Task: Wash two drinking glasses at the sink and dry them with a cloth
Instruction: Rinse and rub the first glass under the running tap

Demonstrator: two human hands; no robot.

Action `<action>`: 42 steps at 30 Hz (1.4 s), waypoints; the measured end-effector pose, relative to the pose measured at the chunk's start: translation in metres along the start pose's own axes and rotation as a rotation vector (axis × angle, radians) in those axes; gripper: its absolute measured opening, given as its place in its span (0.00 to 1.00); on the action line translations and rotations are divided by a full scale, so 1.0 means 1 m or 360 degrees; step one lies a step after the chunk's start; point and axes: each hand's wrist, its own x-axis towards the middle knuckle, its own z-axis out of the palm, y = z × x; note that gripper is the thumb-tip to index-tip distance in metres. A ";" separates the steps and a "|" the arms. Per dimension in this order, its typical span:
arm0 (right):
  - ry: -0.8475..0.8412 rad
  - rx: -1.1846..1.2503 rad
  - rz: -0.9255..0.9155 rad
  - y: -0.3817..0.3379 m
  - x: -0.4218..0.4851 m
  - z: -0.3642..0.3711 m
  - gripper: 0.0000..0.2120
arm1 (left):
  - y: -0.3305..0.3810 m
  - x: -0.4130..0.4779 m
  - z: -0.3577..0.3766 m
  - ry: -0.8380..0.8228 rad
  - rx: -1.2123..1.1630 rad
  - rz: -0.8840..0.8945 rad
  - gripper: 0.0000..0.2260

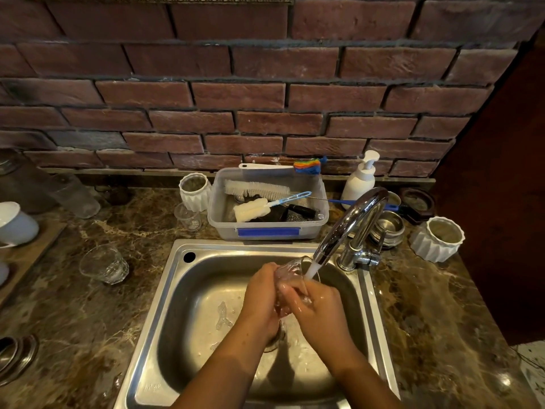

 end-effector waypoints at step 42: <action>0.0295 0.0454 0.0484 -0.009 0.014 -0.001 0.09 | -0.003 -0.005 0.005 -0.0133 0.0552 0.0558 0.09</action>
